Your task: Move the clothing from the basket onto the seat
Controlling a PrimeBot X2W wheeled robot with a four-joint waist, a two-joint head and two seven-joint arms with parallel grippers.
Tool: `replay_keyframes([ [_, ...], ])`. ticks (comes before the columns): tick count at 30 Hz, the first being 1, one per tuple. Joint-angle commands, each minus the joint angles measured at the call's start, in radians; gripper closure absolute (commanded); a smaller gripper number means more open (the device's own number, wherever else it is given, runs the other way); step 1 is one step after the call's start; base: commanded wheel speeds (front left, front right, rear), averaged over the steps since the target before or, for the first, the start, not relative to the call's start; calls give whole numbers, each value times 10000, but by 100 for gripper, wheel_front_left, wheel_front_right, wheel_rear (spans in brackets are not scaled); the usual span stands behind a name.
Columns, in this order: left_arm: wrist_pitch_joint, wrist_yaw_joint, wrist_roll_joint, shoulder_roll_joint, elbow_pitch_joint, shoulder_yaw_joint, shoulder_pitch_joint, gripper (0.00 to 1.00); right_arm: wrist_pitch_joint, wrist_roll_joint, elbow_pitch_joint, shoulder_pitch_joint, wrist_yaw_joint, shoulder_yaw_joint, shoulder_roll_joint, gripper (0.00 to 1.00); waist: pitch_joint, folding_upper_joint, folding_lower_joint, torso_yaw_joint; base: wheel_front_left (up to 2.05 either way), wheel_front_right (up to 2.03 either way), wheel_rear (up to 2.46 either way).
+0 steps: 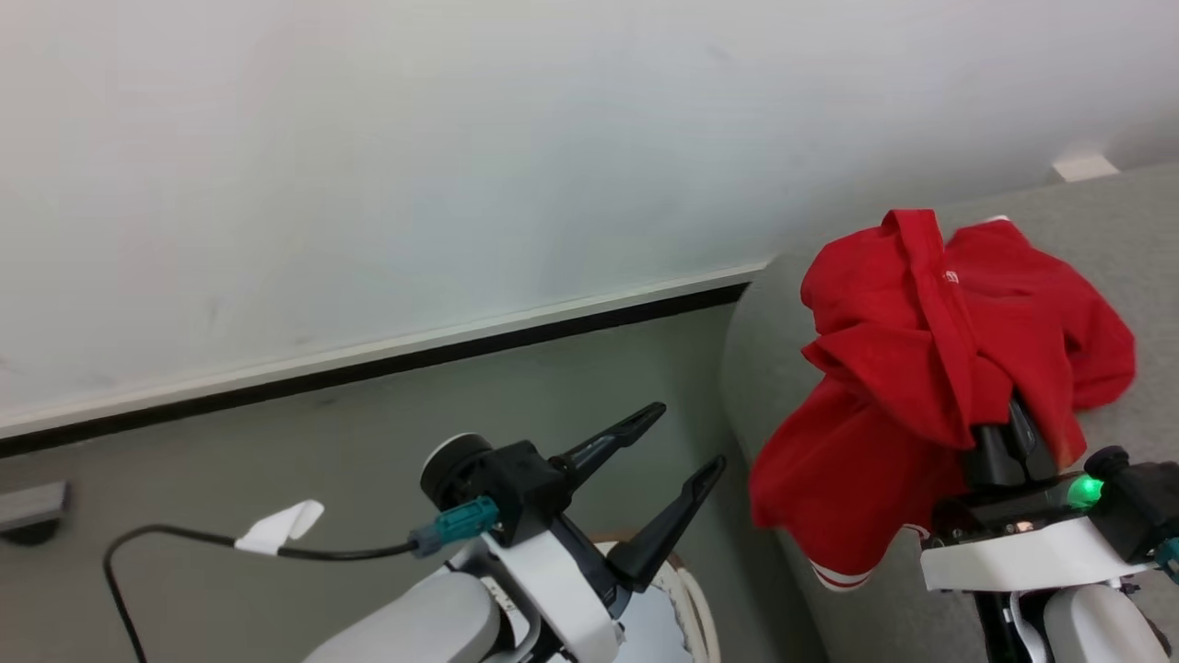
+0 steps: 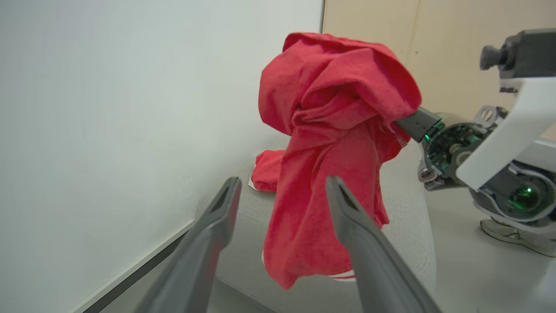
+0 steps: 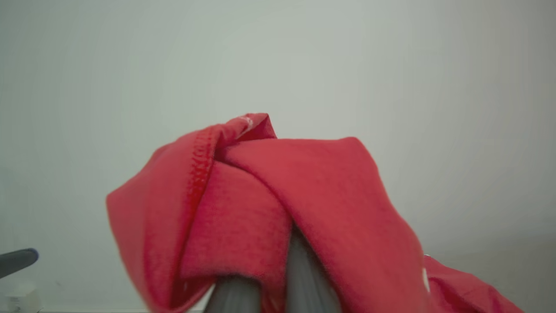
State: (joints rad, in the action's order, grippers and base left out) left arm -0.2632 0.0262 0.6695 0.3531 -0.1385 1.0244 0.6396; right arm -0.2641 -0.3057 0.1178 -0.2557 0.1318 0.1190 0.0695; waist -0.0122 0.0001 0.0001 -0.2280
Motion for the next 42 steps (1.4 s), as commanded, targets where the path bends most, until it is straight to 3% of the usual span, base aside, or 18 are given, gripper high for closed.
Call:
replay_keyframes([
  [1, -15, -48, -195, 38, 21, -74, -226, 0, -4, -21, -183, 69, -23, -76, 99, 100, -177, -1, -1, -943, 0, 0, 0],
  [8, -9, -195, -519, -73, -60, -163, -509, 0, -4, -233, -527, 113, -23, -133, 256, 100, -291, -1, -1, -1757, 0, 0, 0],
  [16, 1, -328, -742, 196, 180, -258, -426, 0, 463, -458, -709, -660, -24, -754, 620, 100, -950, -1, -1, -1839, 0, 0, 0],
  [26, 351, -436, -787, 1510, 1399, -525, -137, 0, 2873, -345, -1221, -2737, -23, -3423, 1316, 100, -2706, -1, -1, -943, 0, 0, 0],
  [35, 499, -609, -794, 2858, 2583, -1004, 184, 0, 4595, 1372, -1129, -4535, -23, -5901, 1493, 100, -4540, -1, -1, -73, 0, 0, 0],
  [42, 355, -751, -718, 3376, 2906, -1337, 380, 0, 6162, 3139, -272, -5094, -24, -6938, 1686, 100, -5422, -1, -1, 540, 0, 0, 0],
])
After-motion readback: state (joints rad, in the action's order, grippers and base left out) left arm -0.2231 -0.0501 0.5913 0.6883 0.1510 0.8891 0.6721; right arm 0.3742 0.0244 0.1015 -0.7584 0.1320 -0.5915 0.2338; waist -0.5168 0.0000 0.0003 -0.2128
